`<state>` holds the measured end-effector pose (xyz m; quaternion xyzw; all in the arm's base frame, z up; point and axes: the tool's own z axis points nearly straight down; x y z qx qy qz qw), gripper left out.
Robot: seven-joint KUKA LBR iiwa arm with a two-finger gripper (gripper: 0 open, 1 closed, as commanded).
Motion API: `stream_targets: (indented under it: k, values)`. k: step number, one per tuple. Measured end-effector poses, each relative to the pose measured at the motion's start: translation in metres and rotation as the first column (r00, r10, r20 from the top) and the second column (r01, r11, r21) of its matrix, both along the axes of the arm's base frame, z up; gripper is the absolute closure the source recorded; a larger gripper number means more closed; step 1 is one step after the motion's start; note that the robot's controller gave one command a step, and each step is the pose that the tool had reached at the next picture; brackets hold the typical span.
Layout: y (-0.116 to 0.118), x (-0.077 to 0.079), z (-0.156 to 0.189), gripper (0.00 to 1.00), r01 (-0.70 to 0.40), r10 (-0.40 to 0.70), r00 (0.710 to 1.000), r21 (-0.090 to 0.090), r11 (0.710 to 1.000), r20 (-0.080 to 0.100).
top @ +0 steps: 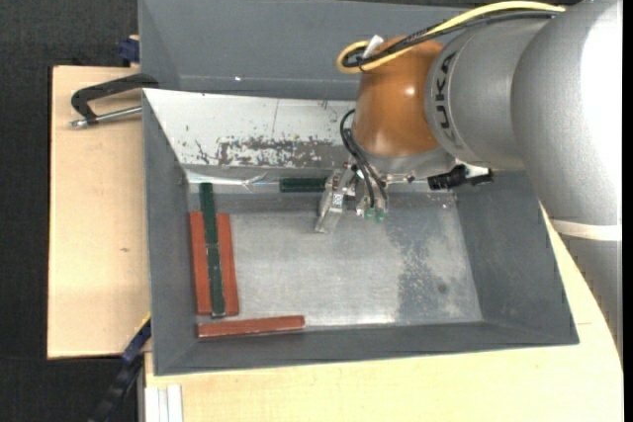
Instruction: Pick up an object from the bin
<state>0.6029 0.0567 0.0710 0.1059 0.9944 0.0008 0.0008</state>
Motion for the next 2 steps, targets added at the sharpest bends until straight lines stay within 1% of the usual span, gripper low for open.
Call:
stream_targets:
  k: [1, 2]
  values:
    - [0.0011, -0.0045, -0.0022, 0.00, -0.002, 0.002, 1.000, 0.001, 1.000, -0.020]
    - [0.0011, -0.0043, -0.0021, 0.00, -0.002, 0.002, 1.000, 0.001, 1.000, -0.019]
